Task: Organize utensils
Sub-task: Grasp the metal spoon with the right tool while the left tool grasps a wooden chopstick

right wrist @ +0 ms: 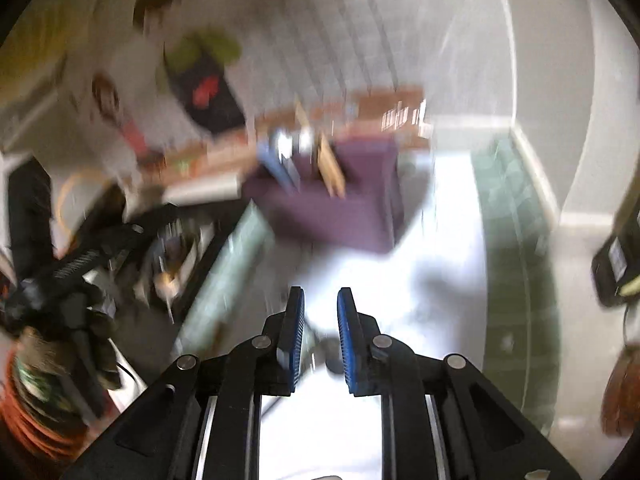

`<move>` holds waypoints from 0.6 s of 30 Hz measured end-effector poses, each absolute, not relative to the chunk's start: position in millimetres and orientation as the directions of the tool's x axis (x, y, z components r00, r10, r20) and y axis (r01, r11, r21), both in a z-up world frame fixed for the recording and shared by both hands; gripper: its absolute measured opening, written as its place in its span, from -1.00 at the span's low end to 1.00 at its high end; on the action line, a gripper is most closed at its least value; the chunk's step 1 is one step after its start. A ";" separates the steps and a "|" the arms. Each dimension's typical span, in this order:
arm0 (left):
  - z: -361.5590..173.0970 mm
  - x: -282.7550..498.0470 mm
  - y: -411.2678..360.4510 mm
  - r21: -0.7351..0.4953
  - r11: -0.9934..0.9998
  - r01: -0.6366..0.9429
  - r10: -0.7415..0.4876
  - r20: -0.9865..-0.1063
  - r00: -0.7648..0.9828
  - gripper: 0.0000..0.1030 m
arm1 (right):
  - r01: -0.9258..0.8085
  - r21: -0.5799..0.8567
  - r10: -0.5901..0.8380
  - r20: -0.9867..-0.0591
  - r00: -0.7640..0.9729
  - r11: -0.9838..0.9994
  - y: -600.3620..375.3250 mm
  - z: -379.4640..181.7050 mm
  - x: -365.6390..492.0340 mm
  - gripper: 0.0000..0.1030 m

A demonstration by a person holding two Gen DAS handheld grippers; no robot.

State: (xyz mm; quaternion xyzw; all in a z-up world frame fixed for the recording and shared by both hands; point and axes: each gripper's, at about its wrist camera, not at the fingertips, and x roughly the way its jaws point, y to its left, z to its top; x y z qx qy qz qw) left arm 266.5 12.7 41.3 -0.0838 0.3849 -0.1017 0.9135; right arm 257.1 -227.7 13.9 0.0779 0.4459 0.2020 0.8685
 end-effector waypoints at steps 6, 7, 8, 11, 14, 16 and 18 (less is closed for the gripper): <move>-6.6 211.7 24.9 -0.197 0.977 0.086 -0.207 -0.757 0.620 -0.03 | -0.290 0.298 0.398 -0.826 0.398 0.909 -205.8 -55.9 230.6 -0.68; -14.3 203.8 28.4 -0.203 0.976 0.075 -0.207 -0.766 0.608 -0.03 | -0.287 0.308 0.404 -0.829 0.386 0.907 -202.6 -62.5 228.9 -0.68; -20.9 197.6 31.8 -0.209 0.976 0.063 -0.204 -0.774 0.599 -0.03 | -0.283 0.321 0.413 -0.830 0.376 0.904 -199.4 -68.7 227.8 -0.68; -37.0 178.6 43.4 -0.220 0.975 0.018 -0.189 -0.795 0.577 -0.03 | -0.263 0.339 0.417 -0.834 0.360 0.903 -187.4 -81.8 231.8 -0.65; -46.9 167.0 55.6 -0.252 0.967 -0.022 -0.198 -0.807 0.557 -0.03 | -0.239 0.322 0.391 -0.851 0.351 0.916 -177.1 -90.3 242.3 -0.59; -49.3 162.4 63.0 -0.264 0.963 -0.045 -0.195 -0.808 0.556 -0.03 | -0.228 0.298 0.364 -0.857 0.364 0.927 -169.8 -93.4 250.8 -0.58; -50.2 161.5 68.5 -0.270 0.961 -0.060 -0.193 -0.810 0.554 -0.03 | -0.221 0.278 0.345 -0.856 0.385 0.935 -162.8 -93.4 255.9 -0.57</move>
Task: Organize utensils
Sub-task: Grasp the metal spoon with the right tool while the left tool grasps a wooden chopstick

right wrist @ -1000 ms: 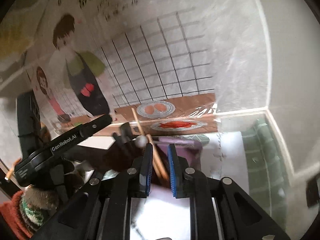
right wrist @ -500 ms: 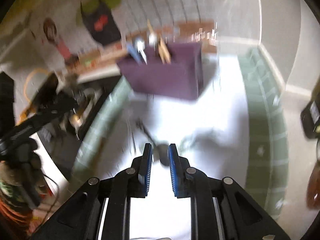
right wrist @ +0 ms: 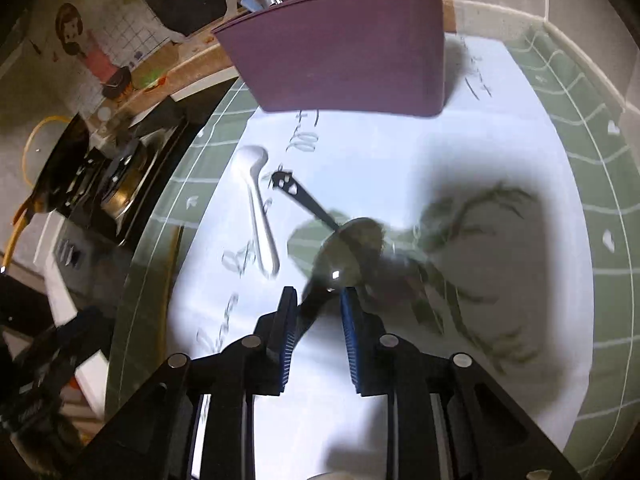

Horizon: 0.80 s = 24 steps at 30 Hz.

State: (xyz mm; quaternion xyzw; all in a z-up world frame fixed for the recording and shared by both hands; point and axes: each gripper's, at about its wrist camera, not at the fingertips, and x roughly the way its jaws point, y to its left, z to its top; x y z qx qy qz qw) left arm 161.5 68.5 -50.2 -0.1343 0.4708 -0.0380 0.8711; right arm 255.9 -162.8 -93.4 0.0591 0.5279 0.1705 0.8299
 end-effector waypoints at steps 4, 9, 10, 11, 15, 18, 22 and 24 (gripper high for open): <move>-53.7 161.4 76.3 -0.276 0.958 -0.082 -0.188 -0.816 0.546 -0.03 | -0.234 0.210 0.296 -0.849 0.437 0.949 -145.9 -92.2 268.7 -0.53; -56.9 164.5 75.6 -0.281 0.957 -0.071 -0.202 -0.822 0.533 -0.03 | -0.287 0.104 0.241 -0.832 0.500 0.952 -124.7 -92.7 276.4 -0.42; -56.9 165.7 73.8 -0.282 0.957 -0.062 -0.208 -0.822 0.530 -0.03 | -0.300 0.082 0.232 -0.830 0.508 0.950 -121.2 -93.0 276.3 -0.35; -57.0 167.9 71.4 -0.284 0.957 -0.053 -0.215 -0.823 0.526 -0.03 | -0.309 0.070 0.228 -0.828 0.513 0.948 -118.2 -93.3 276.1 -0.31; -58.6 181.0 61.3 -0.287 0.958 -0.024 -0.236 -0.830 0.506 -0.03 | -0.401 -0.011 0.220 -0.822 0.525 0.916 -103.1 -95.7 273.3 -0.13; -58.2 192.6 52.1 -0.281 0.960 0.004 -0.247 -0.836 0.490 -0.03 | -0.450 -0.013 0.249 -0.819 0.517 0.893 -105.0 -94.5 276.6 -0.41; -59.9 206.4 38.8 -0.243 0.968 0.059 -0.242 -0.852 0.465 -0.03 | -0.424 0.046 0.273 -0.828 0.490 0.904 -126.6 -90.1 280.1 -0.41; -62.0 215.4 32.7 -0.217 0.973 0.083 -0.231 -0.862 0.452 -0.03 | -0.398 0.067 0.280 -0.815 0.507 0.915 -142.7 -84.4 273.8 -0.41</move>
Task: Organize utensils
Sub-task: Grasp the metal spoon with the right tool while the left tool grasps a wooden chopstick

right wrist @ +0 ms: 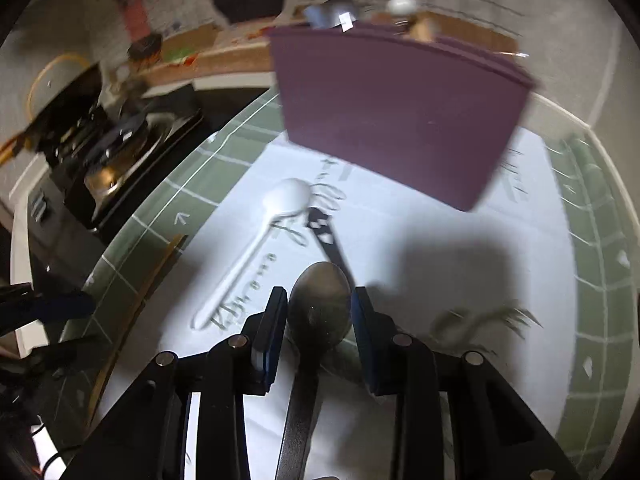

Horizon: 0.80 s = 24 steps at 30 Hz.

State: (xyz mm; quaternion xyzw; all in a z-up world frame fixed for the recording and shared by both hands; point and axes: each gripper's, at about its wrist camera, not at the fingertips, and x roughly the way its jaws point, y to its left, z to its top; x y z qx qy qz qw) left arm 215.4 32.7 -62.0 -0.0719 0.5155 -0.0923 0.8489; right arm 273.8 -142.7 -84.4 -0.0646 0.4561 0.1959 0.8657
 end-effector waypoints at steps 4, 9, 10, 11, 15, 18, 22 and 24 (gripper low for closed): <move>-65.9 235.0 21.1 -0.143 0.982 0.120 -0.182 -0.882 0.434 -0.03 | -0.371 0.117 0.312 -0.791 0.526 0.921 -168.9 -72.0 255.5 -0.41; -73.7 249.0 19.7 -0.097 0.990 0.099 -0.129 -0.906 0.404 -0.27 | -0.347 0.128 0.317 -0.759 0.568 0.929 -191.2 -54.1 230.7 -0.41; -75.6 251.4 21.2 -0.104 0.991 0.084 -0.129 -0.909 0.395 -0.49 | -0.344 0.126 0.316 -0.751 0.580 0.931 -194.3 -50.3 225.7 -0.41; -76.4 252.2 22.2 -0.108 0.991 0.074 -0.128 -0.911 0.391 -0.56 | -0.342 0.125 0.317 -0.741 0.592 0.931 -197.5 -45.6 220.6 -0.41; -78.8 253.5 23.5 -0.114 0.992 0.051 -0.125 -0.914 0.387 -0.62 | -0.336 0.118 0.312 -0.725 0.613 0.935 -204.8 -35.6 210.5 -0.41; -81.0 250.8 19.4 -0.125 0.991 0.058 -0.137 -0.917 0.375 -0.62 | -0.324 0.098 0.291 -0.724 0.626 0.941 -206.9 -31.6 205.5 -0.41; -81.6 249.3 12.3 -0.082 0.994 0.073 -0.104 -0.918 0.383 -0.70 | -0.316 0.080 0.276 -0.711 0.647 0.945 -208.1 -22.9 198.9 -0.41; -81.9 248.6 10.4 -0.077 0.994 0.084 -0.103 -0.916 0.387 -0.88 | -0.314 0.079 0.277 -0.700 0.658 0.946 -208.3 -18.0 196.1 -0.41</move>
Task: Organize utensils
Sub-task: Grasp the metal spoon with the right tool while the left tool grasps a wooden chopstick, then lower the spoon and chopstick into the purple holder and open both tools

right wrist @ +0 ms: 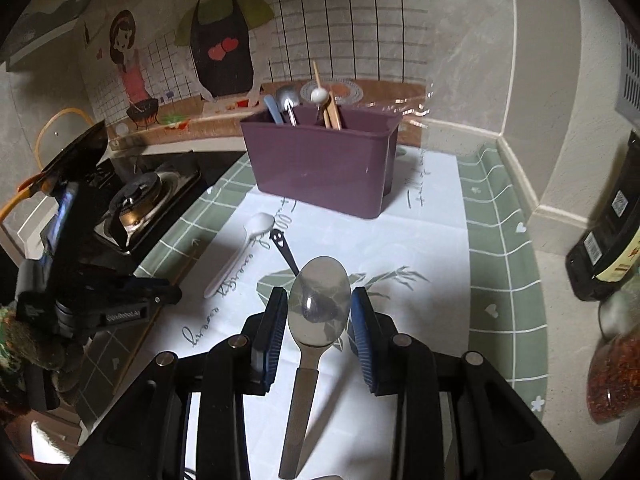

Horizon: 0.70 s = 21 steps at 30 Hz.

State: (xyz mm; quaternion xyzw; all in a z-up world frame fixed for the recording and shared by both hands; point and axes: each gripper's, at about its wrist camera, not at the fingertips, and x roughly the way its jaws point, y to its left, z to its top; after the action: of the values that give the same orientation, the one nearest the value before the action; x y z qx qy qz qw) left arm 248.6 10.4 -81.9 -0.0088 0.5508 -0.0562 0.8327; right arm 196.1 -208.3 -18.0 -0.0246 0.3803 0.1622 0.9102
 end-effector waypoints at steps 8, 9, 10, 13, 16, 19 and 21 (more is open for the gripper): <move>-54.2 224.1 17.9 -0.217 0.972 0.085 -0.231 -0.847 0.479 -0.89 | -0.310 0.080 0.282 -0.670 0.687 0.947 -211.6 0.6 190.5 -0.42; -47.1 220.3 19.8 -0.231 0.969 0.087 -0.243 -0.832 0.498 -0.89 | -0.311 0.081 0.284 -0.665 0.691 0.947 -212.5 3.1 189.8 -0.42; -38.0 216.2 21.5 -0.247 0.965 0.091 -0.257 -0.814 0.521 -0.89 | -0.311 0.083 0.286 -0.661 0.694 0.947 -212.5 4.5 189.1 -0.42; -9.2 206.5 22.1 -0.264 0.958 0.115 -0.280 -0.758 0.589 -0.89 | -0.315 0.089 0.296 -0.646 0.703 0.945 -213.5 10.5 187.1 -0.42; 18.0 204.9 19.1 -0.241 0.959 0.151 -0.280 -0.707 0.649 -0.89 | -0.322 0.082 0.298 -0.636 0.711 0.943 -212.0 14.7 185.2 -0.43; 33.3 205.6 14.9 -0.241 0.956 0.167 -0.289 -0.678 0.676 -0.89 | -0.323 0.085 0.302 -0.630 0.715 0.942 -211.5 17.6 183.7 -0.43; 40.6 204.8 13.9 -0.239 0.956 0.170 -0.289 -0.666 0.688 -0.89 | -0.324 0.091 0.308 -0.623 0.719 0.942 -210.4 19.7 182.6 -0.43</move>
State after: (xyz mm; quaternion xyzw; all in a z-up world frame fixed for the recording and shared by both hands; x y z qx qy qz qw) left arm 204.8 13.9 40.6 -0.0792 0.3745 -0.1254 0.9153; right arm 182.6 -210.4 19.7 -0.0122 0.3337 0.1704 0.9271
